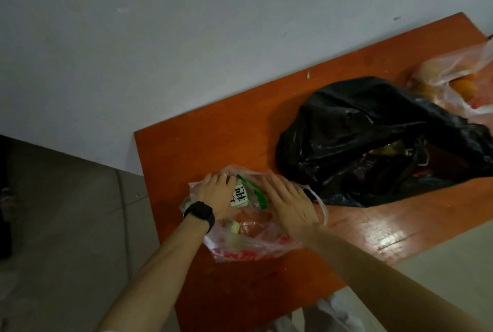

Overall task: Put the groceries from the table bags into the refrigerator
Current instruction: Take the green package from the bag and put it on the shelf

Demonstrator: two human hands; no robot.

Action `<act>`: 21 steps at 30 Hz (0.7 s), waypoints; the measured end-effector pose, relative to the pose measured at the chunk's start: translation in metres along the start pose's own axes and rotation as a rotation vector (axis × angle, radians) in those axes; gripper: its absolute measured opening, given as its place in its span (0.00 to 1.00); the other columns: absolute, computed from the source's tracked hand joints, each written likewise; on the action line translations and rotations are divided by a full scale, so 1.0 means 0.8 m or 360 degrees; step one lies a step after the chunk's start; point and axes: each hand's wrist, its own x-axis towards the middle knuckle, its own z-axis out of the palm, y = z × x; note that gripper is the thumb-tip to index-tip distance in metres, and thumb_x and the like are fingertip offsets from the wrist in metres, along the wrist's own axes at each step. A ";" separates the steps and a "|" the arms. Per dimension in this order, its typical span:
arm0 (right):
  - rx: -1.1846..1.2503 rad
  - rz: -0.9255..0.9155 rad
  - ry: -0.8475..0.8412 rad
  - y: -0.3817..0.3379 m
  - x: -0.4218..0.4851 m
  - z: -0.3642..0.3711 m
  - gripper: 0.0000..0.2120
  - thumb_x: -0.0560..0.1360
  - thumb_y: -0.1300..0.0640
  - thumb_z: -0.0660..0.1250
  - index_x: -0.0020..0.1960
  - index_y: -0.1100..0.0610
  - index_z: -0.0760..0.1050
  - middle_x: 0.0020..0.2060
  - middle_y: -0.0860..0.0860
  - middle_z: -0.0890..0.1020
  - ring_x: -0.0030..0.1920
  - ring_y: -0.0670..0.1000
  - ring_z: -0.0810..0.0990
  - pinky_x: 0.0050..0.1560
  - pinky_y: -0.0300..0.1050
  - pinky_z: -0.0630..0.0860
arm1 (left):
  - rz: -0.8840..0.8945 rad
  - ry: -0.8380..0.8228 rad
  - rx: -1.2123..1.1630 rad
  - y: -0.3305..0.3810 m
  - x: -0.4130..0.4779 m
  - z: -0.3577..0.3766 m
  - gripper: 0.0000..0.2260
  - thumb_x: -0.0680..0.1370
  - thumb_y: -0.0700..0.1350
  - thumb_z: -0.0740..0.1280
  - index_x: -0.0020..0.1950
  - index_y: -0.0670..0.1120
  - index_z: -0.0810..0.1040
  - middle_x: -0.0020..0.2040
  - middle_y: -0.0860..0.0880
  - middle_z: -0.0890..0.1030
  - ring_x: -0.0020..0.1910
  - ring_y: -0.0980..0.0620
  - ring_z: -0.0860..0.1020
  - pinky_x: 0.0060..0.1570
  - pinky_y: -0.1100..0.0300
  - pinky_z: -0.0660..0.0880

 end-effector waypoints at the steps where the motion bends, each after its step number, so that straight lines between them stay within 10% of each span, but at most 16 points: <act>1: 0.0005 -0.0032 -0.0022 0.003 -0.004 0.006 0.33 0.79 0.51 0.63 0.80 0.55 0.56 0.79 0.52 0.58 0.77 0.55 0.62 0.73 0.54 0.62 | 0.0013 0.0002 -0.0030 -0.001 0.000 -0.002 0.39 0.72 0.73 0.62 0.70 0.45 0.64 0.65 0.44 0.74 0.62 0.44 0.73 0.67 0.50 0.64; 9: 0.0037 0.0030 -0.0391 0.007 -0.008 0.015 0.30 0.84 0.42 0.42 0.81 0.52 0.38 0.79 0.45 0.40 0.79 0.48 0.40 0.77 0.50 0.40 | -0.0009 0.0177 -0.0274 -0.006 -0.033 -0.024 0.42 0.66 0.77 0.61 0.67 0.47 0.71 0.67 0.48 0.75 0.66 0.47 0.72 0.73 0.49 0.59; 16: 0.0027 0.0067 -0.0463 -0.004 0.011 -0.025 0.28 0.82 0.42 0.53 0.78 0.53 0.59 0.76 0.50 0.61 0.72 0.56 0.64 0.71 0.56 0.65 | -0.0376 0.0505 -0.0709 -0.014 -0.067 -0.083 0.32 0.65 0.76 0.63 0.58 0.56 0.80 0.56 0.54 0.83 0.61 0.54 0.76 0.76 0.46 0.47; 21: 0.0046 -0.0016 -0.0648 -0.012 0.020 -0.085 0.16 0.81 0.47 0.56 0.64 0.54 0.72 0.60 0.52 0.75 0.59 0.56 0.75 0.55 0.51 0.75 | -0.0506 0.0798 -0.1173 -0.007 -0.071 -0.141 0.27 0.64 0.78 0.62 0.42 0.57 0.81 0.44 0.61 0.84 0.50 0.62 0.81 0.73 0.41 0.57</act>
